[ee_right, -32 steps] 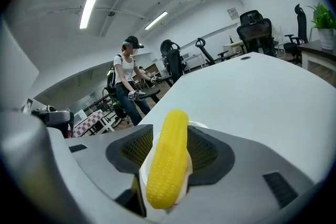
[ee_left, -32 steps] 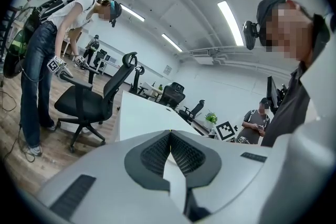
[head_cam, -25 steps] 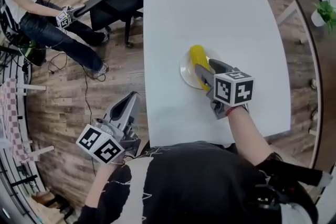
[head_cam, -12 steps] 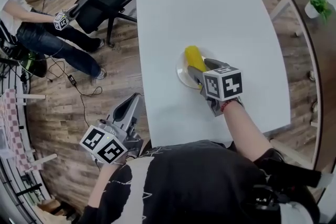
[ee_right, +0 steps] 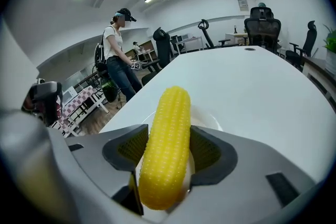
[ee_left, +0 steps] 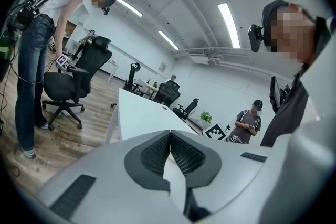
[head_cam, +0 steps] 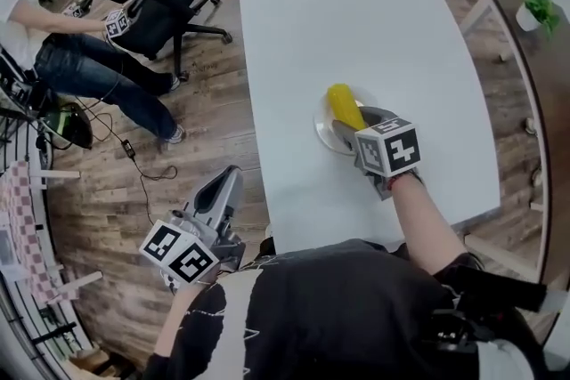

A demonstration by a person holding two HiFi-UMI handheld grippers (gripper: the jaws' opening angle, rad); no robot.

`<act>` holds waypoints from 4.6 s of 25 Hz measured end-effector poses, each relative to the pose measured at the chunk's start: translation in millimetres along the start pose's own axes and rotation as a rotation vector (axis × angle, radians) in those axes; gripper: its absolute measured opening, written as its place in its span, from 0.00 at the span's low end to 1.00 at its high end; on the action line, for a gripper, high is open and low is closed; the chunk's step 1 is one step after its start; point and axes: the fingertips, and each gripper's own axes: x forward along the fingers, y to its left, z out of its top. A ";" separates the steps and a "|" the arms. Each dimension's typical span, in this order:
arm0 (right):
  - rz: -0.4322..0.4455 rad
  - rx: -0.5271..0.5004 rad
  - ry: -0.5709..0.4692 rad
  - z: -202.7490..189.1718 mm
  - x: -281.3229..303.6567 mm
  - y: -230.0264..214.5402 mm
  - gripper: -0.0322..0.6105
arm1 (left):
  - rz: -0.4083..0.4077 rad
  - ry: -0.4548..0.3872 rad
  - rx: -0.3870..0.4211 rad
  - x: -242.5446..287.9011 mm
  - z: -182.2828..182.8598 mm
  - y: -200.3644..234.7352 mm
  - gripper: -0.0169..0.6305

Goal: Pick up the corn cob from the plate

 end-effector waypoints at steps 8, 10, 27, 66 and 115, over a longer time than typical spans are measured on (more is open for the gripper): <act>-0.004 0.067 0.025 -4.2 3.8 -5.7 0.44 | -0.005 0.026 -0.019 -24.5 0.1 28.7 0.05; -0.011 0.054 0.037 -6.5 6.1 -6.4 0.45 | -0.002 0.024 -0.031 -29.4 -4.7 34.1 0.05; -0.093 0.037 0.028 -0.7 -0.7 -12.3 0.43 | 0.041 -0.028 -0.044 -70.4 1.2 51.6 0.05; -0.110 0.214 -0.349 -14.6 -96.7 150.8 0.43 | -0.199 -0.012 0.052 -141.4 16.8 47.7 0.05; 0.022 0.277 -0.385 -139.3 -241.6 162.0 0.43 | -0.146 -0.031 -0.004 -185.3 -82.9 -74.8 0.05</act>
